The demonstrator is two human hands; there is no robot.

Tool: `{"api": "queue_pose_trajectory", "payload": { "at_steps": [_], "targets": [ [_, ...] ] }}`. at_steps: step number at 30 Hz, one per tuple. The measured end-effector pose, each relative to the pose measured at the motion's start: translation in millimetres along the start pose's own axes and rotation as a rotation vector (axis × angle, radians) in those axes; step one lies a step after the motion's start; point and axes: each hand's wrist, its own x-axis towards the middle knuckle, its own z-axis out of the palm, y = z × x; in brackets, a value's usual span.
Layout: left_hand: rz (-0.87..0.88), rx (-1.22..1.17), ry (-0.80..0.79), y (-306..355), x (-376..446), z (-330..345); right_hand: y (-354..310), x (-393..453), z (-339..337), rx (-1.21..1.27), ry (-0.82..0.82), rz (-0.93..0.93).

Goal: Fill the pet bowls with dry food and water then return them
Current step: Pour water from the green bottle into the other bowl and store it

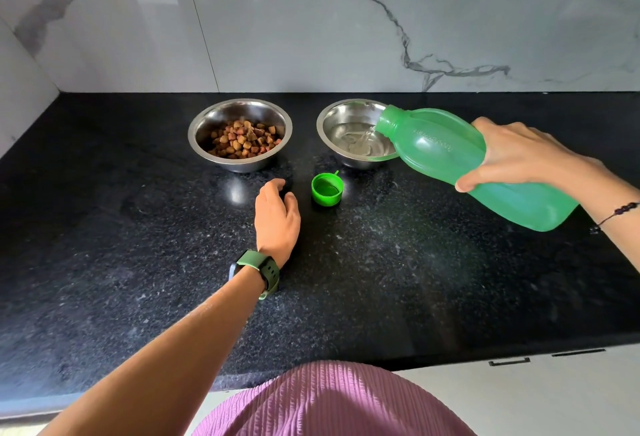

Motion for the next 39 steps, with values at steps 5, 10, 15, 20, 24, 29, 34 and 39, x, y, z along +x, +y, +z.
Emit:
{"api": "queue_pose_trajectory", "payload": {
  "at_steps": [5, 10, 15, 20, 24, 29, 34, 39],
  "targets": [
    [0.005, 0.017, -0.006, 1.0, 0.1, 0.1, 2.3, 1.1, -2.4, -0.011, -0.003, -0.004],
    [0.007, 0.04, -0.011, 0.5, 0.3, 0.4, 4.9, 0.1, -2.7, -0.017, -0.006, -0.005],
    [0.006, 0.047, -0.011, 2.6, -0.5, -0.2, 4.7, 1.5, -1.7, -0.001, -0.007, -0.008],
    [0.011, 0.06, -0.012, 3.2, -0.4, -0.2, 3.0, 2.6, -1.5, 0.006, -0.009, -0.024],
    [0.013, 0.06, -0.016, 2.9, -0.8, -0.5, 2.9, 1.8, -1.2, -0.008, -0.005, -0.03],
    [0.013, 0.065, -0.018, 3.1, -0.2, 0.0, 4.5, 2.1, -3.0, -0.031, 0.01, -0.032],
    [0.014, 0.07, -0.02, 3.2, -0.6, -0.5, 4.3, 1.0, -4.3, -0.033, 0.016, -0.035],
    [0.012, 0.064, -0.019, 3.5, -0.7, -0.5, 2.7, -1.4, -5.7, -0.018, 0.015, -0.035]
  ]
}}
